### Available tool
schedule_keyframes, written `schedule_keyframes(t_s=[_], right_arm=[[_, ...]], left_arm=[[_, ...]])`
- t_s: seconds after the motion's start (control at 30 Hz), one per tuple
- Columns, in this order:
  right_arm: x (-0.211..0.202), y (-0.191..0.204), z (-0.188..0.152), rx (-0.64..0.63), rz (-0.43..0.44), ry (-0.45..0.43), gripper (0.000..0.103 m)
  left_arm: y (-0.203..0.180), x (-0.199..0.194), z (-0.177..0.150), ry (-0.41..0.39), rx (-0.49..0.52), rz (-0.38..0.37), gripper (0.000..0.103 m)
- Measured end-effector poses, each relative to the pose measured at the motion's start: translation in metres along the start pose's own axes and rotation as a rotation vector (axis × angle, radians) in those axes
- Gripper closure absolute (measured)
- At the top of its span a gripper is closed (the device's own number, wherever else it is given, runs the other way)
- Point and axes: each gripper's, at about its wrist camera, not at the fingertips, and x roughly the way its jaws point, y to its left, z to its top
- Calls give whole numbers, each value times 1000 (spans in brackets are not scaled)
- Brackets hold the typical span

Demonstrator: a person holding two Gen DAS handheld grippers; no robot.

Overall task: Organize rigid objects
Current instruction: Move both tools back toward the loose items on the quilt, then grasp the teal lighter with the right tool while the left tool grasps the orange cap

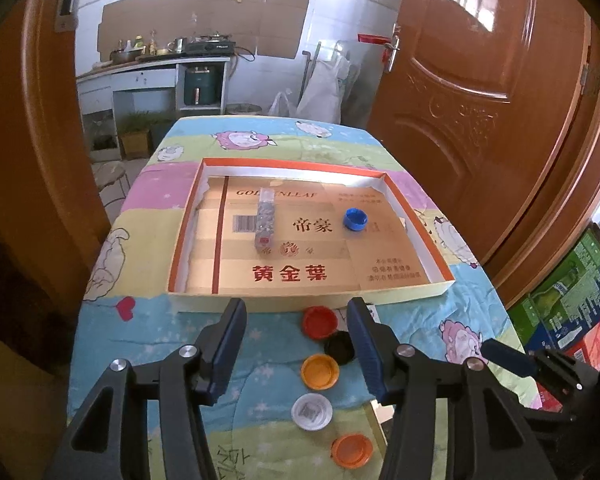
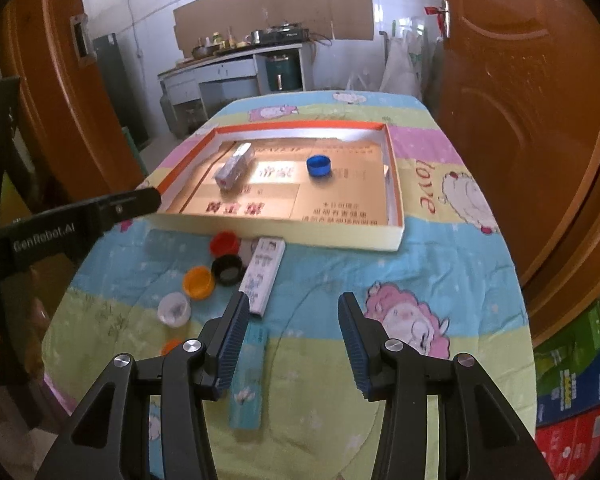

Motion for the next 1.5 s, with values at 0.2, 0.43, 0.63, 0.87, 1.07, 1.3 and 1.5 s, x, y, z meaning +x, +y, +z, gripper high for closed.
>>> schedule_keyframes(t_s=[0.2, 0.43, 0.63, 0.87, 1.07, 1.3, 1.5], right_arm=[[5, 5, -18, -14, -18, 34, 55], [8, 8, -24, -10, -12, 54, 55], [9, 8, -27, -4, -7, 62, 55], [12, 7, -32, 4, -7, 71, 55], [13, 5, -35, 13, -6, 78, 55], [17, -1, -38, 26, -5, 85, 55], [22, 3, -41, 7, 15, 105, 55]], left_arm=[[0, -4, -13, 3, 23, 19, 50], [-3, -6, -32, 18, 44, 22, 50], [-10, -10, -57, 16, 94, -13, 50], [-21, -12, -103, 79, 180, -86, 51], [-34, 3, -117, 125, 240, -95, 59], [-43, 14, -115, 105, 288, -118, 68], [-39, 14, -113, 85, 279, -157, 72]])
